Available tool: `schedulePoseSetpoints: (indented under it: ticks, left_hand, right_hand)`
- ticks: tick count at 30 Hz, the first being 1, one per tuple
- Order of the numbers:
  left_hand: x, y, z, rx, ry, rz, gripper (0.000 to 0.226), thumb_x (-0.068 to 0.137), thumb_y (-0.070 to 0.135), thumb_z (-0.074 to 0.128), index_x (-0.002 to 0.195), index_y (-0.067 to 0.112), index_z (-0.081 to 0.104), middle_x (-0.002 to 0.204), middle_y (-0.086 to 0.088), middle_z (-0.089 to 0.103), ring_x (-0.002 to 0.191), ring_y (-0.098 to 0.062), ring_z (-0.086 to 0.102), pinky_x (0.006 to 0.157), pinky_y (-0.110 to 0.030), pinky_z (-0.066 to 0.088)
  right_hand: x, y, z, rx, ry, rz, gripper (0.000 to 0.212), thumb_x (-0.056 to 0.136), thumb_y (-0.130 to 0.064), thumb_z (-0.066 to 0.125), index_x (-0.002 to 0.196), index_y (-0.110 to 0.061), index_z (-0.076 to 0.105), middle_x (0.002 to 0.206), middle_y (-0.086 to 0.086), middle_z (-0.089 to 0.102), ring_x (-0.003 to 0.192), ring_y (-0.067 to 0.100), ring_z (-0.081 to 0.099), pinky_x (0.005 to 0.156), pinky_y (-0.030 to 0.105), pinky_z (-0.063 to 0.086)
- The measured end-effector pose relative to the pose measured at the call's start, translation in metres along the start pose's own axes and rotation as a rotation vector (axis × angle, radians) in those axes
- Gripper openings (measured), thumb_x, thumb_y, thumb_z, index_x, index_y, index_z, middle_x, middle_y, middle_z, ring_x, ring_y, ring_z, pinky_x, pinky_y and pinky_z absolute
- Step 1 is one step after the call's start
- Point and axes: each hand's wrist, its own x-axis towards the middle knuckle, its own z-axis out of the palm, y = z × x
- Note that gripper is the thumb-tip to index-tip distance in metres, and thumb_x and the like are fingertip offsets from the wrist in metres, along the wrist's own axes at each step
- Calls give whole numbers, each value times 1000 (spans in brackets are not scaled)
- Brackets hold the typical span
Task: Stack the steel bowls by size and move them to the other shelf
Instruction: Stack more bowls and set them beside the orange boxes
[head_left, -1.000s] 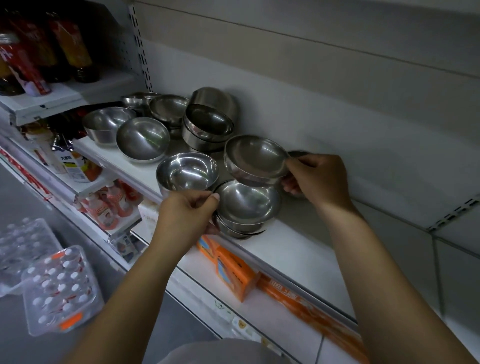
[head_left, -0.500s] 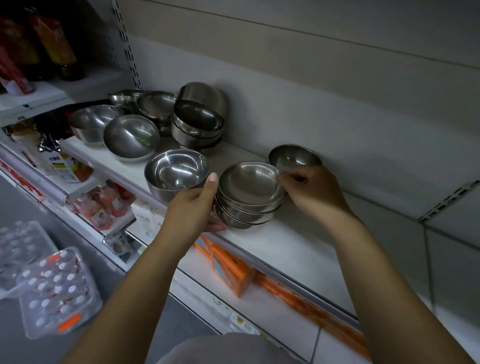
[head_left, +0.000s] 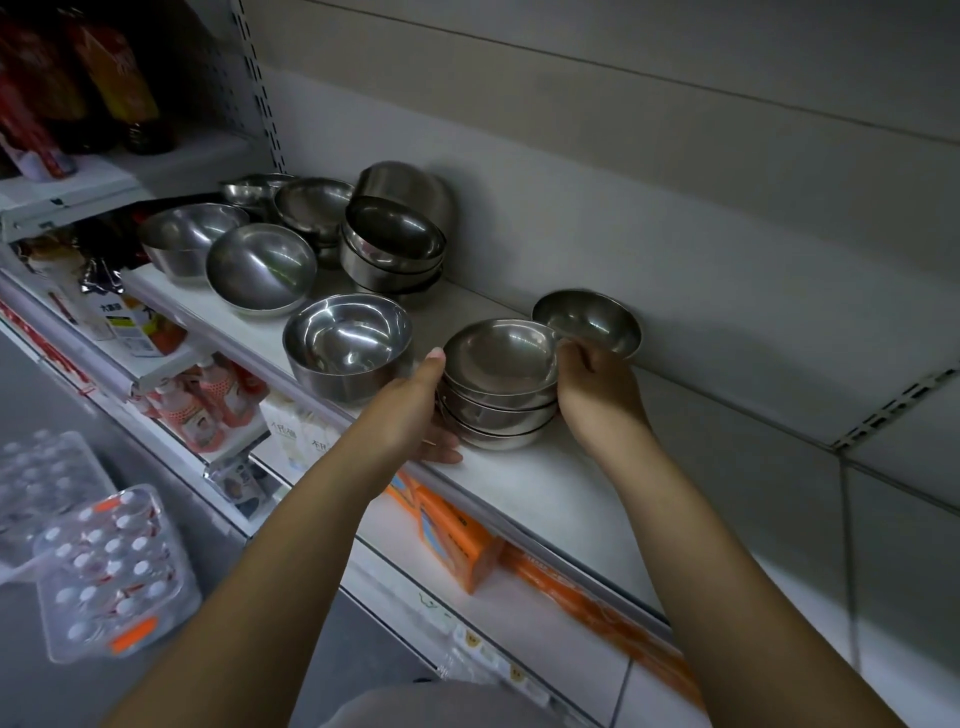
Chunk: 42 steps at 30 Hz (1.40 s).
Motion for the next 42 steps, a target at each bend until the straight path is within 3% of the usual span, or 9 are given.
schedulePoseSetpoints:
  ticks: [5, 10, 15, 21, 26, 29, 33, 38, 42]
  left_hand:
    - [-10, -2, 2, -44, 29, 55, 51, 103, 58, 48, 110, 10, 66, 83, -18, 76, 71, -29, 79, 83, -42, 65]
    - [-25, 12, -10, -94, 61, 206, 35, 106, 46, 52, 95, 17, 70, 77, -12, 74, 67, -20, 76, 75, -36, 66]
    - [-30, 39, -31, -144, 36, 274, 37, 106, 41, 53, 92, 12, 71, 74, -13, 74, 74, -25, 77, 64, -26, 63]
    - [-20, 70, -93, -85, 61, 402, 42, 107, 41, 51, 80, 16, 71, 60, -10, 71, 66, -28, 74, 63, -27, 64]
    - [12, 90, -170, 72, 173, 457, 50, 107, 50, 45, 72, 23, 68, 59, 14, 70, 61, 3, 65, 62, -18, 50]
    - [32, 100, -206, 58, 182, 445, 38, 108, 51, 40, 87, 29, 62, 92, 22, 70, 97, 2, 63, 78, -13, 43]
    - [71, 103, -246, 181, 199, 441, 42, 107, 56, 37, 125, 31, 66, 154, -7, 50, 145, -28, 41, 121, -44, 29]
    - [116, 86, -274, 194, 89, 393, 60, 102, 68, 35, 150, 36, 51, 167, 0, 35, 157, -25, 22, 127, -55, 19]
    - [132, 74, -279, 216, 24, 441, 61, 106, 58, 37, 160, 30, 36, 171, 3, 22, 159, -16, 12, 118, -29, 9]
  right_hand:
    - [-9, -1, 17, 253, -68, 58, 38, 103, -45, 52, 139, -32, 53, 112, -11, 60, 103, 14, 58, 84, 26, 41]
    - [-10, -10, 20, 466, -82, 37, 19, 100, -39, 62, 110, -50, 51, 92, -37, 51, 74, -21, 49, 61, 1, 39]
    - [1, -46, 33, 643, -69, 61, 24, 88, -45, 72, 111, -41, 67, 109, -16, 74, 103, 4, 69, 95, 30, 55]
    - [13, -101, 74, 706, -59, -27, 39, 76, -51, 72, 114, -44, 65, 111, -11, 77, 107, 13, 72, 98, 42, 57]
    - [23, -149, 147, 760, -106, 71, 62, 64, -57, 75, 119, -28, 69, 107, -3, 80, 104, 19, 75, 102, 47, 55]
    - [37, -172, 192, 755, -141, 105, 73, 63, -57, 76, 125, -20, 70, 112, -2, 79, 109, 20, 74, 108, 48, 51]
    - [53, -191, 239, 718, -100, 134, 85, 57, -64, 74, 130, -21, 67, 118, -3, 77, 114, 19, 70, 110, 48, 49]
    - [62, -196, 278, 685, -6, 220, 82, 64, -62, 73, 135, -23, 61, 120, -5, 75, 112, 15, 69, 102, 37, 51]
    - [64, -192, 295, 630, 89, 273, 57, 89, -51, 67, 136, -21, 58, 124, -3, 71, 113, 14, 65, 91, 33, 48]
